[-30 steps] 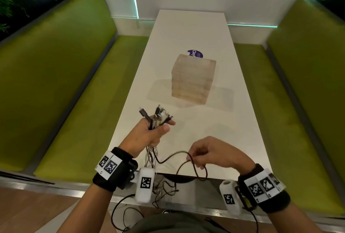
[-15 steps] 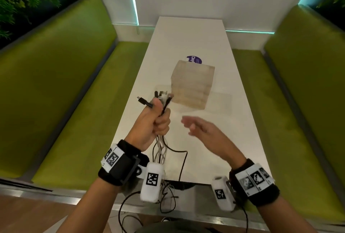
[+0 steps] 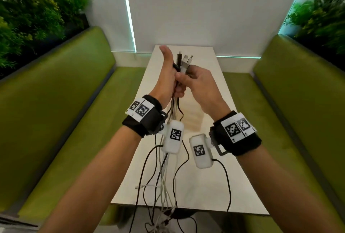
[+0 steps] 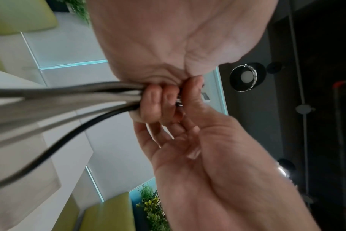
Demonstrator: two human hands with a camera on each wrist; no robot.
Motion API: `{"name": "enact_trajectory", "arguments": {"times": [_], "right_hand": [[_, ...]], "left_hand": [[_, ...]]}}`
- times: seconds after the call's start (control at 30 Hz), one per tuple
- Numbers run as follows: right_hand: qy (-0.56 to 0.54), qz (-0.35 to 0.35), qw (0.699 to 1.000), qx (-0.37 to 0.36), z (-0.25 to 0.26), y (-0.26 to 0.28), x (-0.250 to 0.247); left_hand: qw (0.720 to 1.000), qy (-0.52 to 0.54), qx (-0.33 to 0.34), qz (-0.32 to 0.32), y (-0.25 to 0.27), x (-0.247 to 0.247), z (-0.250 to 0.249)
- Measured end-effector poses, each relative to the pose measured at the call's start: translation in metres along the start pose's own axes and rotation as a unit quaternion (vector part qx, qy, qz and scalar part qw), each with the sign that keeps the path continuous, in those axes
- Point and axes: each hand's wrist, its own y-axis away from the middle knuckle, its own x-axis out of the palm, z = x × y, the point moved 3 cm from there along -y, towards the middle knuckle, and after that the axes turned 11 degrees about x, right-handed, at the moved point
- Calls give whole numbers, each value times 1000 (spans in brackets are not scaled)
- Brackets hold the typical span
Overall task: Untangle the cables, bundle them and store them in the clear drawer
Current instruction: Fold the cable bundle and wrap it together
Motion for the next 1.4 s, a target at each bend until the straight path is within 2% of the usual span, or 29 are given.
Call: {"name": "enact_trajectory", "arguments": {"times": [0.13,0.27,0.4,0.47,0.6,0.73,0.9,0.97,1.0,1.03,1.1,1.17,1.23,1.27,1.3,1.4], "right_hand": [[27,-39,999,-20,14,-16,-1],[18,-82,995,-62,27,-29,-2],[68,-151,979,-118,35,-28,-1],[70,-173,976,-115,29,-27,0],[3,-101,994,-45,21,-31,3],[-48,-32,998,18,31,-33,-9],[-92,0,993,69,28,-35,-18],[-37,-1,995,94,22,-28,-20],[41,-2,994,102,22,-24,-20],[140,-5,983,117,23,-20,-22],[346,-46,926,146,29,-9,-28],[527,-68,844,70,42,0,-28],[672,-12,738,-54,44,-2,-18],[700,35,706,-95,42,-6,-14],[694,77,708,-106,42,-10,-13],[601,152,782,-73,49,-19,-24]], "left_hand": [[1000,19,9,-22,-22,5,-8],[997,68,19,-10,-35,13,-17],[993,110,18,-40,-45,11,-21],[992,117,7,-42,-46,10,-21],[993,116,-1,-21,-39,7,-14],[997,29,20,62,-32,-6,2],[997,-56,38,36,-19,-19,17],[985,-164,51,29,-19,-24,19],[971,-229,59,32,-20,-27,20],[955,-286,66,44,-19,-29,23],[928,-355,84,71,-19,-35,26],[923,-366,85,81,-19,-39,23],[926,-354,82,106,-19,-39,15],[928,-341,79,124,-18,-37,10],[935,-319,74,138,-17,-37,6],[958,-225,63,164,-12,-39,-2]]}}
